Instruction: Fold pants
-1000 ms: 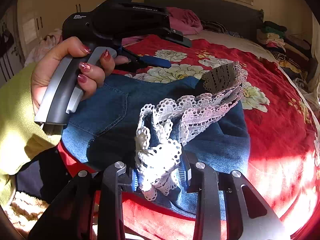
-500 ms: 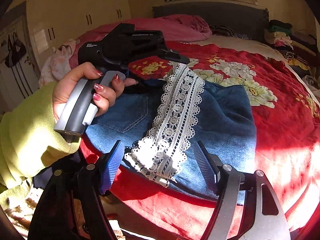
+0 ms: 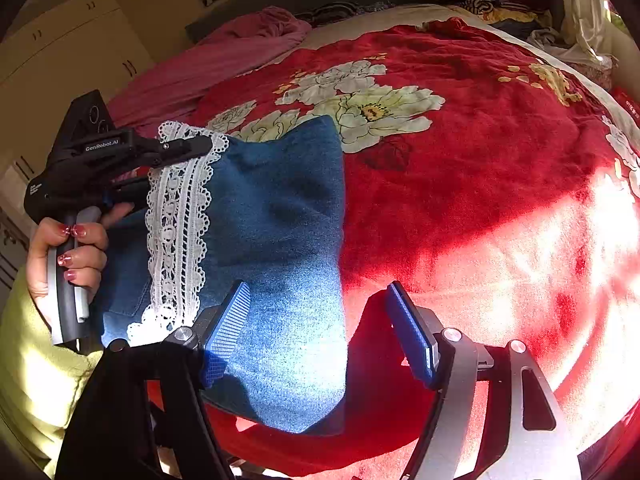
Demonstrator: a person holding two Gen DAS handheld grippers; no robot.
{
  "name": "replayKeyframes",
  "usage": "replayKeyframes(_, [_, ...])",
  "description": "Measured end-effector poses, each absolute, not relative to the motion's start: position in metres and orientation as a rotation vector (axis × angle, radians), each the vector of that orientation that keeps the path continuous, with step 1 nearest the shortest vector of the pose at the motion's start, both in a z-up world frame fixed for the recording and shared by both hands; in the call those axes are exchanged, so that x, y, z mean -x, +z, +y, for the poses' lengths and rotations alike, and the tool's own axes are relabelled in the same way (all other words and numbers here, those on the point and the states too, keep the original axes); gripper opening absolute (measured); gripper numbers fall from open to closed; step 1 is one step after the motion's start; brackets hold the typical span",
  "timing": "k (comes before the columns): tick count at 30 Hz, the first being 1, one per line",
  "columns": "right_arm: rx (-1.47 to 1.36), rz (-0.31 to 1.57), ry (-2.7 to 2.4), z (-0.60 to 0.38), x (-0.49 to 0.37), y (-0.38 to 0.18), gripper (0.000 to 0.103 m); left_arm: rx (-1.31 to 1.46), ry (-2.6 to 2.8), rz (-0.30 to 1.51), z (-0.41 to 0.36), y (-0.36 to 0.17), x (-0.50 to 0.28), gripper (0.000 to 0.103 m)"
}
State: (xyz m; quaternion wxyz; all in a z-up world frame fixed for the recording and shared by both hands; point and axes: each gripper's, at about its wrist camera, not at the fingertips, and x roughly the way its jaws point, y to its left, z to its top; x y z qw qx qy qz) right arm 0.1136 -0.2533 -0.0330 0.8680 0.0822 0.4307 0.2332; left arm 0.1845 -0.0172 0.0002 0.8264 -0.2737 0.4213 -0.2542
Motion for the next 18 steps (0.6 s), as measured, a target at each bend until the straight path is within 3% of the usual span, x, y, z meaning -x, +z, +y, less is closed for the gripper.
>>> replayKeyframes(3, [-0.1,0.909,0.492,-0.236,-0.112,-0.038,0.071,0.484,-0.47,0.957,-0.015,-0.007,-0.193,0.018])
replayKeyframes(4, [-0.087,0.914,0.494,-0.232,-0.112,-0.041,0.071,0.483,-0.459,1.005,-0.014,-0.018,-0.199,0.023])
replayKeyframes(5, [-0.076,0.912,0.49,-0.229,-0.11,-0.043,0.071,0.486,-0.432,1.031,-0.012,-0.028,-0.201,0.035])
replayKeyframes(7, [-0.078,0.904,0.491,-0.23,-0.108,-0.042,0.072,0.516,-0.436,1.014,-0.006,-0.034,-0.197,0.038])
replayKeyframes(9, [-0.116,0.894,0.497,-0.238,-0.104,-0.038,0.073,0.555,-0.424,0.991,0.001,-0.031,-0.189,0.058])
replayKeyframes(11, [-0.15,0.874,0.491,-0.249,-0.099,-0.032,0.074,0.55,-0.395,0.962,0.008,-0.021,-0.174,0.065])
replayKeyframes(18, [-0.202,0.843,0.466,-0.272,-0.084,-0.023,0.075,0.539,-0.341,0.965,0.02,0.002,-0.102,0.068])
